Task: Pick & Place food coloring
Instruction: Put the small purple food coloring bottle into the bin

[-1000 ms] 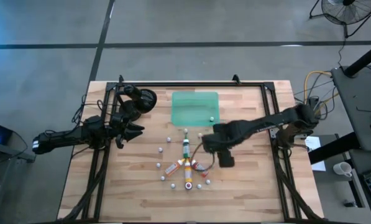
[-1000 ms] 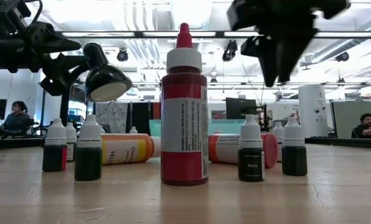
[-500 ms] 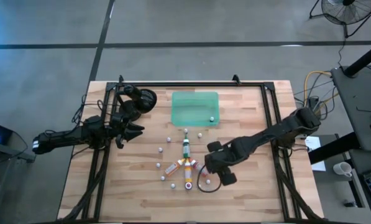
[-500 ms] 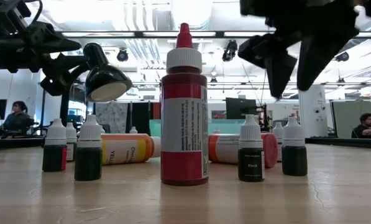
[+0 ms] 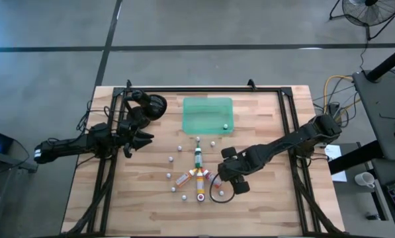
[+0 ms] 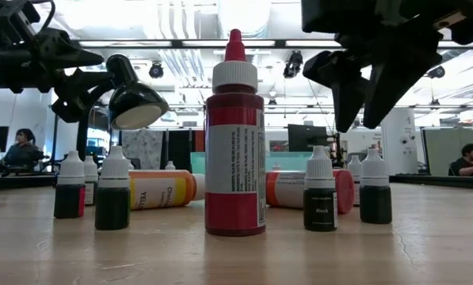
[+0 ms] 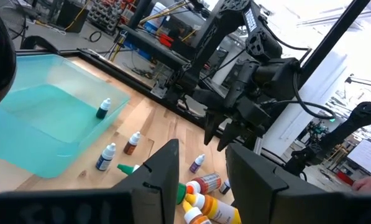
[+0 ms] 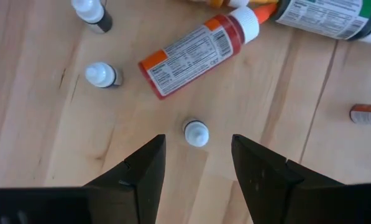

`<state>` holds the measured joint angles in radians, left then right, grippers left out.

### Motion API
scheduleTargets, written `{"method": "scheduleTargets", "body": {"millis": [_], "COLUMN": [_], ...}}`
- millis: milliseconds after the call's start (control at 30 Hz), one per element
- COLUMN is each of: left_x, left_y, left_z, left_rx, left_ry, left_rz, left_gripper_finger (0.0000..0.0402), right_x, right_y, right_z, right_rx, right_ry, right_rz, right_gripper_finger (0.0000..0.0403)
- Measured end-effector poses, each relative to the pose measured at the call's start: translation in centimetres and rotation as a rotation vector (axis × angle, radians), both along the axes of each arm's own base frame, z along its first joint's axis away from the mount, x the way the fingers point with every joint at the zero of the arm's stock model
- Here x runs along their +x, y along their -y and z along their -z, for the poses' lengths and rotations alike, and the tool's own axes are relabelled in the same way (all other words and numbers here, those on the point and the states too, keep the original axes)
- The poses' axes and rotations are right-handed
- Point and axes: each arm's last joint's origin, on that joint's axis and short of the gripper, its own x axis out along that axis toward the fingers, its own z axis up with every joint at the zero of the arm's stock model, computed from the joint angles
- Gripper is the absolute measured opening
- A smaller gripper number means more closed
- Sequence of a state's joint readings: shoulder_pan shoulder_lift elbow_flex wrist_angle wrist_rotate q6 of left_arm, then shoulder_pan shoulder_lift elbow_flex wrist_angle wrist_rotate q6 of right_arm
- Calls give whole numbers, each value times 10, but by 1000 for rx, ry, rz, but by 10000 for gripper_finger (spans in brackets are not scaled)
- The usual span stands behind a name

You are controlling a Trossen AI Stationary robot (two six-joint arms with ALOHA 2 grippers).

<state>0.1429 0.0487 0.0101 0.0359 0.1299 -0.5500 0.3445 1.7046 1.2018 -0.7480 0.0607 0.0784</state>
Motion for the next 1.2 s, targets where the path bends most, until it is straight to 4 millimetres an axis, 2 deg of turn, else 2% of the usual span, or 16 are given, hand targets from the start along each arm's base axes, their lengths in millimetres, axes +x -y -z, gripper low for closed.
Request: {"method": "scheduleTargets", "body": {"millis": [267, 567, 767, 967, 1200], "left_x": [0, 0, 0, 0, 0], "left_y": [0, 0, 0, 0, 0], "left_z": [0, 0, 0, 0, 0], "left_rx": [0, 0, 0, 0, 0], "left_ry": [0, 0, 0, 1, 0], "left_rz": [-1, -1, -1, -1, -1], "left_gripper_finger": [106, 106, 106, 106, 106], "right_x": [0, -6, -4, -5, -3], "right_y": [0, 2, 1, 1, 1], "right_z": [0, 20, 30, 41, 44], "right_rx": [12, 14, 37, 25, 16], "right_ry": [4, -4, 43, 8, 7], "right_rz": [9, 15, 13, 11, 12], "right_gripper_finger": [176, 176, 176, 176, 175]}}
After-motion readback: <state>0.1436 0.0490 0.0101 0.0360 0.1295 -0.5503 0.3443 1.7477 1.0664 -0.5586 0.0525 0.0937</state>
